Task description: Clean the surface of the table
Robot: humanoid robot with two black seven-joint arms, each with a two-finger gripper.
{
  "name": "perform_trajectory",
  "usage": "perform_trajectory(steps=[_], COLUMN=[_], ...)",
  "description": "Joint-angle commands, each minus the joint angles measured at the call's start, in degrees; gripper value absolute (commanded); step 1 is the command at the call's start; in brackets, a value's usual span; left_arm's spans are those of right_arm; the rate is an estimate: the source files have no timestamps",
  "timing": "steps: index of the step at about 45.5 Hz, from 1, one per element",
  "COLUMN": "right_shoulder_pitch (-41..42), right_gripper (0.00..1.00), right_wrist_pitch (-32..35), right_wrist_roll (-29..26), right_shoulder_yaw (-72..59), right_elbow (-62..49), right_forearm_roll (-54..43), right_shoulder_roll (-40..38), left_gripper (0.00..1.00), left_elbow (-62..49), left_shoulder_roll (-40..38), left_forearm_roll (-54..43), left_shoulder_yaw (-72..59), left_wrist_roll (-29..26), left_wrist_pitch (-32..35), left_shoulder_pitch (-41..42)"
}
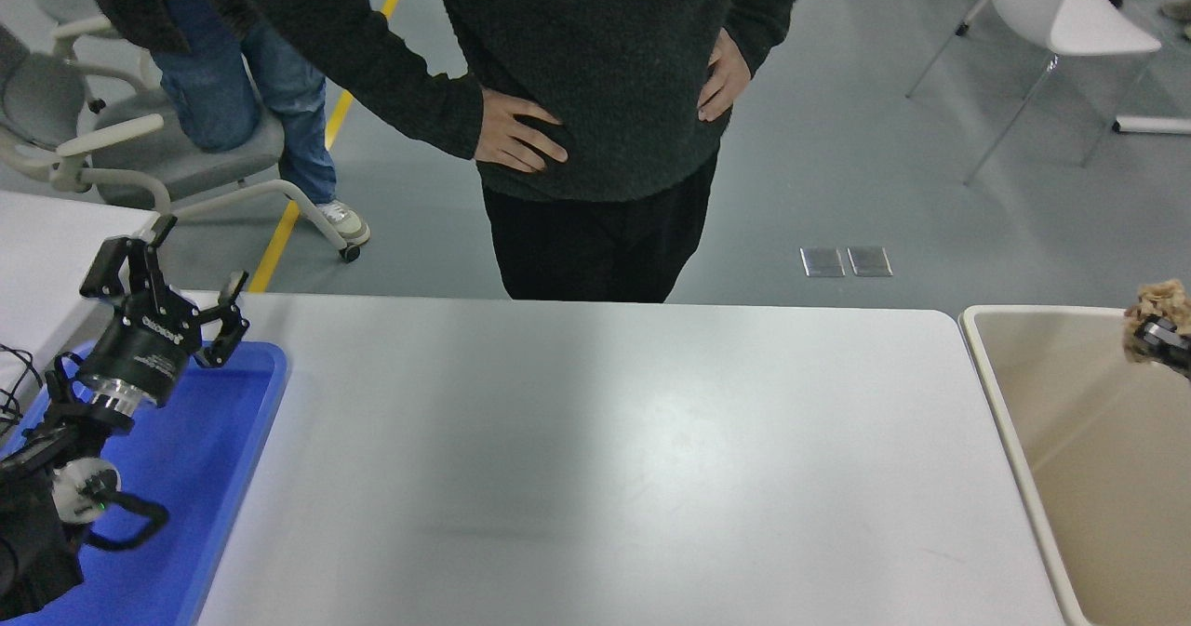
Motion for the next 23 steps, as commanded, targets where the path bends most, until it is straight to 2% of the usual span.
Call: perform_trajectory(steps=[1, 9, 23], right_shoulder_pitch=[-2.0, -3.2, -6.5], right_gripper=[0.0, 0.0, 0.0], right_wrist_pitch=[-4.6, -5.2, -5.5], right_wrist_roll=[0.1, 0.1, 0.1], right_shoulder_yaw=[-3.3, -3.4, -6.4], right_elbow=[-17.3, -25.8, -31.6], right_forearm_roll=[0.2, 0.2, 1.1], right_shoulder_roll=[11.9, 19.2, 25.2], left_gripper=[1.0, 1.0, 1.0], left_elbow=[0.0, 0.0, 0.0], left_shoulder_roll=[0.0, 0.0, 0.0], left_forearm_roll=[0.0, 0.0, 0.0], left_shoulder_yaw=[0.0, 0.0, 0.0], left_wrist_roll=[0.0, 0.0, 0.0], left_wrist_pitch=[0.0, 0.0, 0.0], left_shoulder_pitch=[0.0, 0.0, 0.0])
